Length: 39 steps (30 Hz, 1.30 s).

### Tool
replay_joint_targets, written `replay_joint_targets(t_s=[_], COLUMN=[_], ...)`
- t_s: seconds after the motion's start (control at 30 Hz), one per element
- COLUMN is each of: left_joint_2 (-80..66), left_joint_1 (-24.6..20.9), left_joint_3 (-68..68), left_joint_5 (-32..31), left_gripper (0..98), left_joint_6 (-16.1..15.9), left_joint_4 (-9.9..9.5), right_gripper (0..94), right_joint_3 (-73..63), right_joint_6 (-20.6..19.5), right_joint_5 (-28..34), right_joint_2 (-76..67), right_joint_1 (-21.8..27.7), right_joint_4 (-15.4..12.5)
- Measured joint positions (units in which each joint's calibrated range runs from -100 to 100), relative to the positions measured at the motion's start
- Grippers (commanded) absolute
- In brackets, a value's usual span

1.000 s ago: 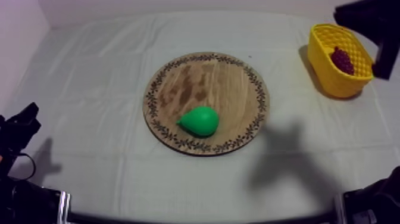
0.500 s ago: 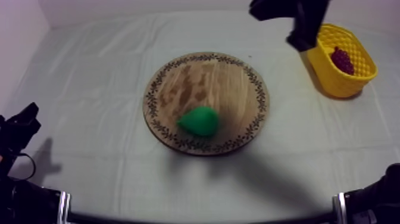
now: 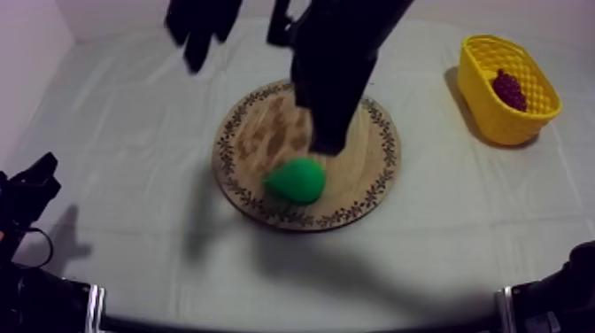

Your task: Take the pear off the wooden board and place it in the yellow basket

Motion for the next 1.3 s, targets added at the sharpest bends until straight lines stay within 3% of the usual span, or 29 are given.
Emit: replay_joint_targets(t_s=[0.47, 0.53, 0.73, 0.83, 1.0, 1.3], left_joint_2=[0.00, 0.00, 0.00, 0.00, 0.00, 0.00], left_joint_1=[0.00, 0.00, 0.00, 0.00, 0.00, 0.00], left_joint_3=[0.00, 0.00, 0.00, 0.00, 0.00, 0.00], left_joint_5=[0.00, 0.00, 0.00, 0.00, 0.00, 0.00], left_gripper=[0.1, 0.1, 0.1, 0.1, 0.1, 0.1], left_joint_6=[0.00, 0.00, 0.00, 0.00, 0.00, 0.00], left_joint_4=[0.00, 0.00, 0.00, 0.00, 0.00, 0.00], right_gripper=[2.8, 10.3, 64.9, 81.7, 90.2, 91.1], right_joint_3=[-1.85, -2.40, -3.31, -2.95, -3.24, -2.10], right_joint_6=[0.25, 0.25, -0.90, -1.27, -0.76, 0.17], right_joint_5=[0.40, 0.53, 0.38, 0.62, 0.50, -0.98], right_joint_2=[12.47, 13.05, 13.54, 13.69, 13.69, 14.90], right_joint_1=[0.34, 0.57, 1.16, 1.50, 2.21, 3.05], right_joint_4=[1.51, 1.23, 0.73, 1.08, 1.08, -0.63])
